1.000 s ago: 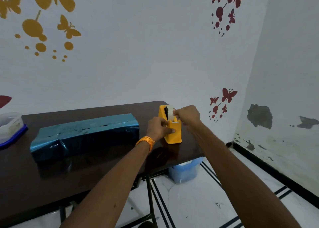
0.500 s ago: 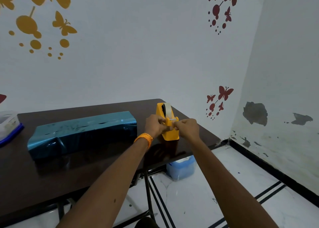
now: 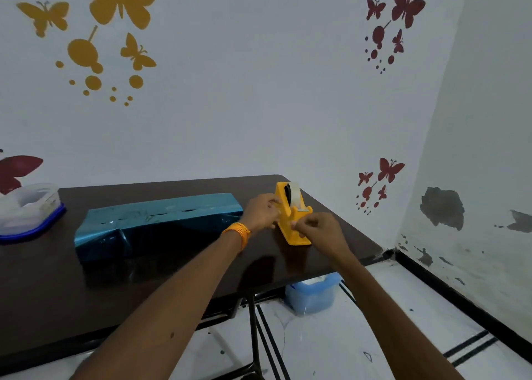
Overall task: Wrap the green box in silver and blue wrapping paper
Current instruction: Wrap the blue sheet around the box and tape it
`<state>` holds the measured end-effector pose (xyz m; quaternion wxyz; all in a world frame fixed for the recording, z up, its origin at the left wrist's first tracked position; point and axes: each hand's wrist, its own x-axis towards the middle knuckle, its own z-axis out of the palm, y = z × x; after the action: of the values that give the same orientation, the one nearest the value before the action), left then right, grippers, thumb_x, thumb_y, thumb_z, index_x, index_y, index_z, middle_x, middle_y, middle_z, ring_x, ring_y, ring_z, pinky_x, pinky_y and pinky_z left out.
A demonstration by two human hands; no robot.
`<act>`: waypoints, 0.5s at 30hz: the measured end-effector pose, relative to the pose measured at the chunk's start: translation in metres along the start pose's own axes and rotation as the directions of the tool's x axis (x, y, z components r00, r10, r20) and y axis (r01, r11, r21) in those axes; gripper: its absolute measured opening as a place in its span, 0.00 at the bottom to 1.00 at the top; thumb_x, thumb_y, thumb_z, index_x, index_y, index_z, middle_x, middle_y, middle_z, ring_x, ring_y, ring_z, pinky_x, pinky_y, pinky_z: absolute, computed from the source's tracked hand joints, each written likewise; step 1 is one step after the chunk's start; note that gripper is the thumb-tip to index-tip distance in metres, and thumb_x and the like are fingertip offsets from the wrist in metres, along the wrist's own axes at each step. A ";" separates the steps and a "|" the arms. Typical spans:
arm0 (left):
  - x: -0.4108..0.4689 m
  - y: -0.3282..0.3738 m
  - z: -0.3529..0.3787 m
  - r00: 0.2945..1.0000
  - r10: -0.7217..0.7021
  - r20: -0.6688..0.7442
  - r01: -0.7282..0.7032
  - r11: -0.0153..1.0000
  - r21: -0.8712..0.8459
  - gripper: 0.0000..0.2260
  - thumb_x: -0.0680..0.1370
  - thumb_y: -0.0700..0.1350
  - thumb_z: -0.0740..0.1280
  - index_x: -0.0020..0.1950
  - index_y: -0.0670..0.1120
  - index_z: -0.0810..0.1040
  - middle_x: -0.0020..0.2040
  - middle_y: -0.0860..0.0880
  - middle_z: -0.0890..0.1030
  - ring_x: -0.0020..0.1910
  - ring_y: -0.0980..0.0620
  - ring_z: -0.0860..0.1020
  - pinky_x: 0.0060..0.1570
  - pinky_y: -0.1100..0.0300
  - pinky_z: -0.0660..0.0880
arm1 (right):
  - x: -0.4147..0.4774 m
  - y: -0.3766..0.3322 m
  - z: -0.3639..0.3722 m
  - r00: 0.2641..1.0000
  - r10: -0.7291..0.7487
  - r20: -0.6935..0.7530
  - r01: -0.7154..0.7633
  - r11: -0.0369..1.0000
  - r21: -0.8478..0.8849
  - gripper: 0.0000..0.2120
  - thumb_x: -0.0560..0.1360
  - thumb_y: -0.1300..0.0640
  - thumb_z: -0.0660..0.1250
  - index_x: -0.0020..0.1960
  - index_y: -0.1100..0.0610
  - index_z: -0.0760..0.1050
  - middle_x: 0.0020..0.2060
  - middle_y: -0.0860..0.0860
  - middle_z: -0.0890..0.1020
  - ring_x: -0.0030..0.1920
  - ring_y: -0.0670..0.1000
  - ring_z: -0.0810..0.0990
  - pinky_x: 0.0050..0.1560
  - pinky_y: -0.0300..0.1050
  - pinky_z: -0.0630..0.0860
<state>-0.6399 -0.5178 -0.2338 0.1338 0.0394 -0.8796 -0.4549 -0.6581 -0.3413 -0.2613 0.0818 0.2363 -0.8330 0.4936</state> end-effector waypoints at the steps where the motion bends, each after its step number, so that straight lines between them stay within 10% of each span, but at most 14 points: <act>1: -0.005 0.002 -0.011 0.999 -0.011 0.031 0.015 0.992 -0.124 0.11 0.80 0.38 0.64 0.62 0.41 0.79 0.52 0.40 0.83 0.46 0.48 0.83 0.47 0.53 0.83 | 0.006 -0.009 -0.001 0.998 -0.055 0.028 0.055 0.998 0.021 0.12 0.76 0.51 0.73 0.35 0.53 0.83 0.27 0.46 0.81 0.29 0.40 0.75 0.34 0.35 0.70; 6: -0.033 0.007 -0.083 0.993 0.034 0.116 -0.004 0.970 -0.245 0.17 0.80 0.54 0.66 0.52 0.40 0.84 0.47 0.43 0.86 0.46 0.50 0.84 0.47 0.58 0.82 | 0.024 -0.054 0.032 0.960 -0.186 0.210 0.146 0.971 0.191 0.10 0.78 0.56 0.71 0.39 0.58 0.81 0.29 0.43 0.78 0.32 0.39 0.73 0.37 0.34 0.68; 15: -0.073 -0.023 -0.164 0.981 0.100 -0.164 -0.111 0.992 -0.062 0.10 0.71 0.39 0.77 0.51 0.44 0.83 0.41 0.46 0.86 0.46 0.51 0.84 0.43 0.62 0.81 | 0.038 -0.115 0.101 0.902 -0.301 0.310 0.228 0.941 0.251 0.07 0.77 0.54 0.73 0.43 0.56 0.84 0.32 0.46 0.82 0.33 0.38 0.78 0.37 0.30 0.72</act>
<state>-0.5265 -0.6466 -0.1765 0.2295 0.0245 -0.8501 -0.4734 -0.6264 -0.4860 -0.2075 -0.0235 0.4374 -0.7379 0.5134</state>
